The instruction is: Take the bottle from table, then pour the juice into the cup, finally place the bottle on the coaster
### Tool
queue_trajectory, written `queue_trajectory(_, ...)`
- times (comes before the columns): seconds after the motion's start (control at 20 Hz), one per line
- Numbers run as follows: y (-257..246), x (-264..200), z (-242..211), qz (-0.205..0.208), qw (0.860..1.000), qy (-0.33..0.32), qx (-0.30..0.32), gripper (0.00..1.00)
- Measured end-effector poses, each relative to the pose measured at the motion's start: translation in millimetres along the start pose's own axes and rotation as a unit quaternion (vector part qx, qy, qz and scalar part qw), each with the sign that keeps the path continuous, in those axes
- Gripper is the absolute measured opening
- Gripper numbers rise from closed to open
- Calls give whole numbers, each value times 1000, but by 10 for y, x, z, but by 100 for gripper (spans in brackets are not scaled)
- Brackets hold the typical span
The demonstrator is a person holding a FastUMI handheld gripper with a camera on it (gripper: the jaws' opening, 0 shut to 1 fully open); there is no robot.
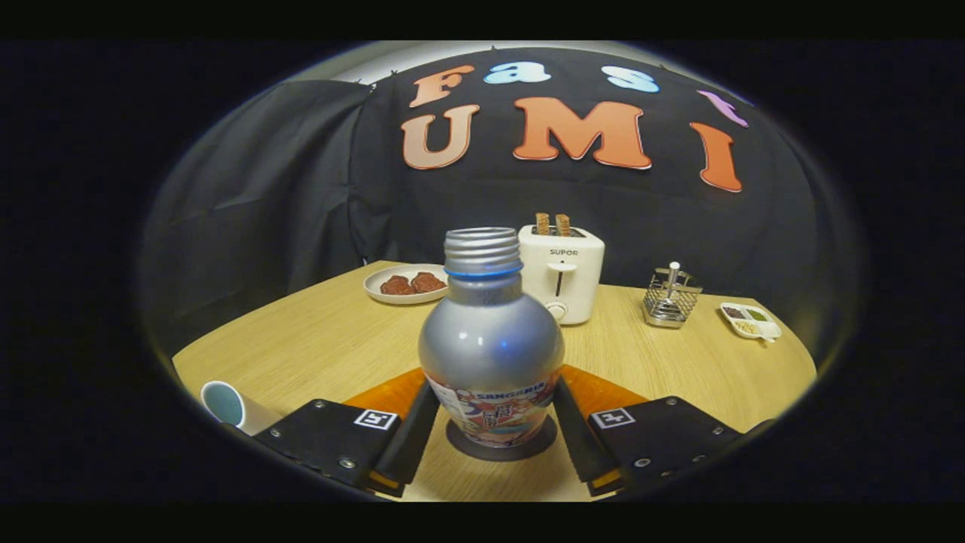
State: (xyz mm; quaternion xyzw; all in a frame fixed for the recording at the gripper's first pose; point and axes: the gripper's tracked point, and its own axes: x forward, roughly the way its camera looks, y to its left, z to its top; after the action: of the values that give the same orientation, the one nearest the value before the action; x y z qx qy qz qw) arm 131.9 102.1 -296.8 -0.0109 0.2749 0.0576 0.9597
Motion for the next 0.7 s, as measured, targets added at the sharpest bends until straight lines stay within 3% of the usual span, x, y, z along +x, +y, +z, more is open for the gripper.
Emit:
queue_trajectory(0.4, -36, 7, -59, 0, 1000, 1, 3, 78)
queue_trajectory(0.6, -120, -15, -104, 0, 999, 10, 31, 82)
queue_trajectory(0.7, -116, -74, -74, 6, 999, 4, 42, 89)
